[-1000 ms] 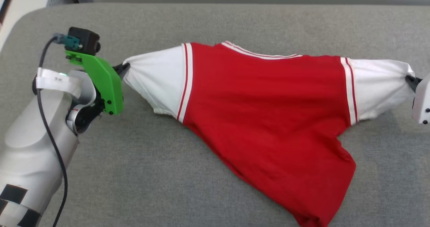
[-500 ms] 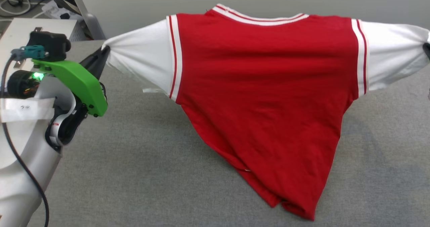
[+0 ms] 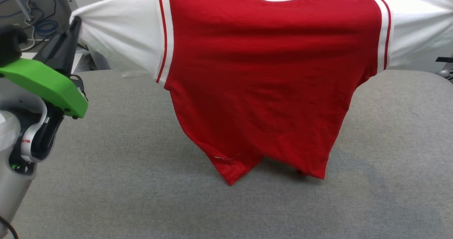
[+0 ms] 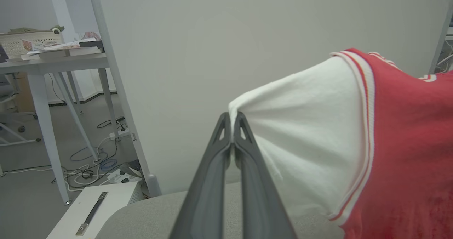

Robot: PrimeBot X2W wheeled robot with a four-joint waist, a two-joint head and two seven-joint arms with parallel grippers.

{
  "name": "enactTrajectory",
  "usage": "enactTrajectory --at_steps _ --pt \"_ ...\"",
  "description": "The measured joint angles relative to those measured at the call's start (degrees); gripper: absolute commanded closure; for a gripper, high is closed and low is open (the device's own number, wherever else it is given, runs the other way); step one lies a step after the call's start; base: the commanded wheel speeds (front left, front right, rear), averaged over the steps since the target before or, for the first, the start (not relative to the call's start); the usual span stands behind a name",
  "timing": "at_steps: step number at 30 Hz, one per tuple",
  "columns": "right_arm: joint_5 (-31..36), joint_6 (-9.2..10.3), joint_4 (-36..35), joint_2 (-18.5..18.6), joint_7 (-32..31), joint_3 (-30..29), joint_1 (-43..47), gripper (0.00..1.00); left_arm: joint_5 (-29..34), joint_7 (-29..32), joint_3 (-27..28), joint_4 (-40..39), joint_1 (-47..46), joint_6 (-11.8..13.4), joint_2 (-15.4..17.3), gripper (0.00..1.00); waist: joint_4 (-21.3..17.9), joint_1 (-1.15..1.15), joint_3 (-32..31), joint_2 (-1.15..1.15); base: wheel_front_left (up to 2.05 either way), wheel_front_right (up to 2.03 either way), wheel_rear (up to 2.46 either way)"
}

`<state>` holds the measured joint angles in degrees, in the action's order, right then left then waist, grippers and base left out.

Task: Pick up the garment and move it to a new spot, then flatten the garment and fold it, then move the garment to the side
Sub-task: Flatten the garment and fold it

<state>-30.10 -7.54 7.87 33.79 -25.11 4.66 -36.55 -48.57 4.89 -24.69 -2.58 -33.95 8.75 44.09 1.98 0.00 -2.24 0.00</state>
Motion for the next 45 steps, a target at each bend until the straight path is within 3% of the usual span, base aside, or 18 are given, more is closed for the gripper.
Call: enactTrajectory --at_steps 8,14,25,33,40,45 --pt "0.6 0.01 -2.6 -1.3 -0.3 -2.7 -1.0 1.0 0.2 -0.4 3.1 -6.3 0.3 2.6 2.5 1.0 -0.3 0.0 1.1 0.0 0.0 0.0 0.0" --pt "0.9 0.01 -2.7 -3.9 3.2 -3.9 -6.0 1.0 0.2 -0.8 5.1 -7.5 -1.5 2.8 4.0 1.0 -0.6 0.0 4.6 0.0 0.0 0.0 0.0" --pt "3.2 0.0 5.0 -5.2 8.0 -3.0 -26.6 1.0 1.3 1.7 5.4 -0.6 -20.5 -3.8 5.0 1.0 -1.2 0.0 15.8 0.0 0.0 0.0 0.0" --pt "6.4 -0.01 16.3 -7.8 15.0 -3.0 -45.1 1.0 4.1 0.7 4.9 12.8 -40.8 -8.4 0.9 1.0 -1.4 0.01 25.9 0.0 0.0 0.0 0.0" --pt "10.4 -0.07 26.6 -9.8 22.2 -4.2 -58.8 1.0 7.2 -4.5 4.0 26.1 -56.8 -10.9 -5.0 1.0 -1.1 0.02 34.0 0.0 0.0 0.0 0.0" --pt "12.3 -0.07 33.2 -11.1 27.3 -5.9 -65.5 1.0 8.3 -9.5 3.2 34.4 -63.2 -12.4 -8.9 1.0 -0.5 0.02 38.9 0.0 0.0 0.0 0.0"
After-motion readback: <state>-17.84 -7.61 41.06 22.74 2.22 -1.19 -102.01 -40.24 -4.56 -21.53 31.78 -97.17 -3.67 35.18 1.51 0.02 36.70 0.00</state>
